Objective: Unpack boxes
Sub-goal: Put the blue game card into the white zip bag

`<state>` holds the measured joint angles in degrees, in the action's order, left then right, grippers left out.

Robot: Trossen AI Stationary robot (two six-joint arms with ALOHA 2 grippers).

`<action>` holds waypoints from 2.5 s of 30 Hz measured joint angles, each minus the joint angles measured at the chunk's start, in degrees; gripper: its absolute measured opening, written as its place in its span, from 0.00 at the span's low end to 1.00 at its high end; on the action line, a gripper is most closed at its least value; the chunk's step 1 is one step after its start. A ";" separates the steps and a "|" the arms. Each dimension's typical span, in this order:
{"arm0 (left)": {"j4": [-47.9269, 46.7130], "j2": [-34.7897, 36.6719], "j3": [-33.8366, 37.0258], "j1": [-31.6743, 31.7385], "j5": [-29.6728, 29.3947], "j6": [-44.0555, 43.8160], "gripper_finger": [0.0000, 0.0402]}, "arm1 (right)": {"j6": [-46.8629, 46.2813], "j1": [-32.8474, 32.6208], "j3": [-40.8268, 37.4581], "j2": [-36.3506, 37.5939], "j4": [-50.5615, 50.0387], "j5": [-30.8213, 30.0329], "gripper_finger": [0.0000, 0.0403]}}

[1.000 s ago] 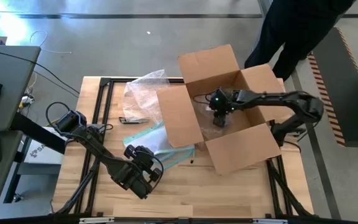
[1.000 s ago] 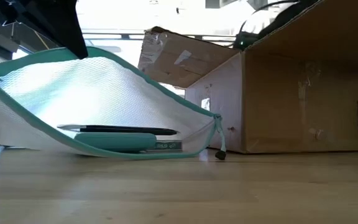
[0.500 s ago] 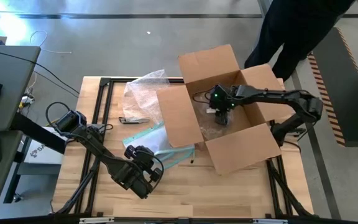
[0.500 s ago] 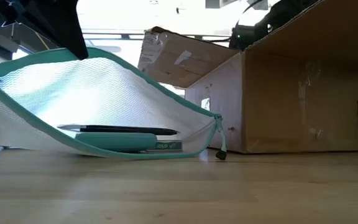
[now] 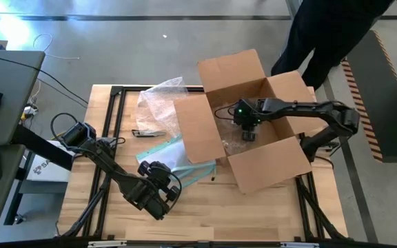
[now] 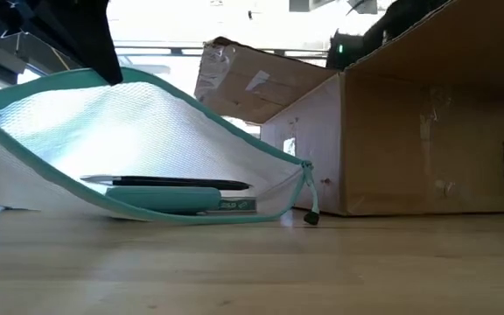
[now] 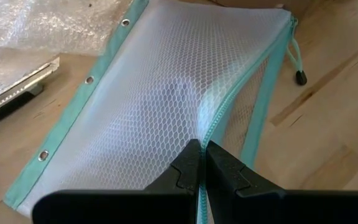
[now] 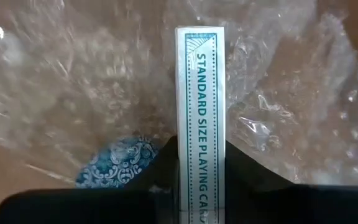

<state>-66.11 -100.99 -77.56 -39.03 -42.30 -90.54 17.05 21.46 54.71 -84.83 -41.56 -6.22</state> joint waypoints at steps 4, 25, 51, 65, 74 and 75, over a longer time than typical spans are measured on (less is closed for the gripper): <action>-0.02 0.00 0.00 -0.15 2.61 -1.98 0.00 | -5.59 -4.48 3.64 4.00 -3.55 -0.75 0.12; 0.11 0.46 0.00 -3.93 4.42 -5.24 0.00 | -19.93 -42.17 7.42 7.79 12.37 -10.76 0.12; 0.41 1.33 -1.01 -4.64 6.64 -7.89 0.00 | -6.07 -47.65 17.91 -18.77 17.87 -29.17 0.12; 2.36 1.00 -1.01 -6.99 4.26 -8.91 0.00 | -1.52 -53.54 18.39 -22.26 41.32 -17.69 0.12; 3.91 0.98 -1.01 -7.70 7.68 -4.97 0.00 | 15.02 -47.31 26.57 -40.93 60.90 -25.31 0.12; 3.90 0.98 -1.01 -7.79 7.92 -4.12 0.00 | 16.75 -46.73 29.09 -43.27 60.63 -25.90 0.12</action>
<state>-62.20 -100.01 -78.56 -46.81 -34.38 -94.66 33.81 -25.28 83.80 -128.10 19.07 -32.12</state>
